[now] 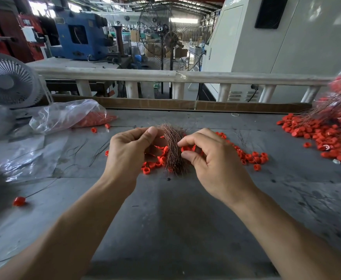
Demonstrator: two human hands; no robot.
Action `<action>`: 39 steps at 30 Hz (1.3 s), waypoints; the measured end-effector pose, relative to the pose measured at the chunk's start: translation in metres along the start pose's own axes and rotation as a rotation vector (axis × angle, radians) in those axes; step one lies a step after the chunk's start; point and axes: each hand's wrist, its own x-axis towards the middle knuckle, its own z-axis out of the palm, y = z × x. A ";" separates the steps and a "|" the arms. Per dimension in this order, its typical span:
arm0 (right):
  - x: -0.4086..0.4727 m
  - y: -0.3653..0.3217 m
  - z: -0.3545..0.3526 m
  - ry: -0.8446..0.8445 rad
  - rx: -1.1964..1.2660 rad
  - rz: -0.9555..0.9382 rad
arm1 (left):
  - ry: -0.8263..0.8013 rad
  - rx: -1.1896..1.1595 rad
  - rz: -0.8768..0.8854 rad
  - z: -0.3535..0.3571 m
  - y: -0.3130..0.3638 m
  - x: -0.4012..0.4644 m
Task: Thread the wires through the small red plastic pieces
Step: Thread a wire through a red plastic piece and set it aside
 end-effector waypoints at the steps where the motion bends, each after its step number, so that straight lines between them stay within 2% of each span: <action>1: 0.000 0.000 0.000 -0.004 -0.007 -0.001 | -0.001 0.001 -0.003 -0.001 0.000 0.000; 8: 0.002 0.007 -0.004 -0.002 -0.055 -0.006 | -0.012 0.008 -0.025 -0.002 0.000 0.002; 11: 0.005 0.014 -0.010 0.076 -0.109 0.051 | -0.074 0.005 -0.035 -0.003 0.000 0.002; 16: 0.012 0.049 -0.038 0.246 -0.268 0.467 | -0.057 0.087 -0.014 -0.004 -0.001 0.003; 19: 0.010 0.072 -0.057 0.234 -0.376 0.687 | -0.041 0.149 0.002 -0.004 -0.002 0.004; 24: 0.006 0.094 -0.073 0.103 -0.428 0.916 | -0.022 0.211 0.006 -0.002 -0.002 0.003; 33: 0.006 0.100 -0.078 -0.017 -0.460 1.000 | 0.019 0.264 -0.027 -0.004 0.001 0.004; 39: 0.005 0.095 -0.075 -0.025 -0.477 0.962 | 0.050 0.323 -0.034 -0.004 0.004 0.002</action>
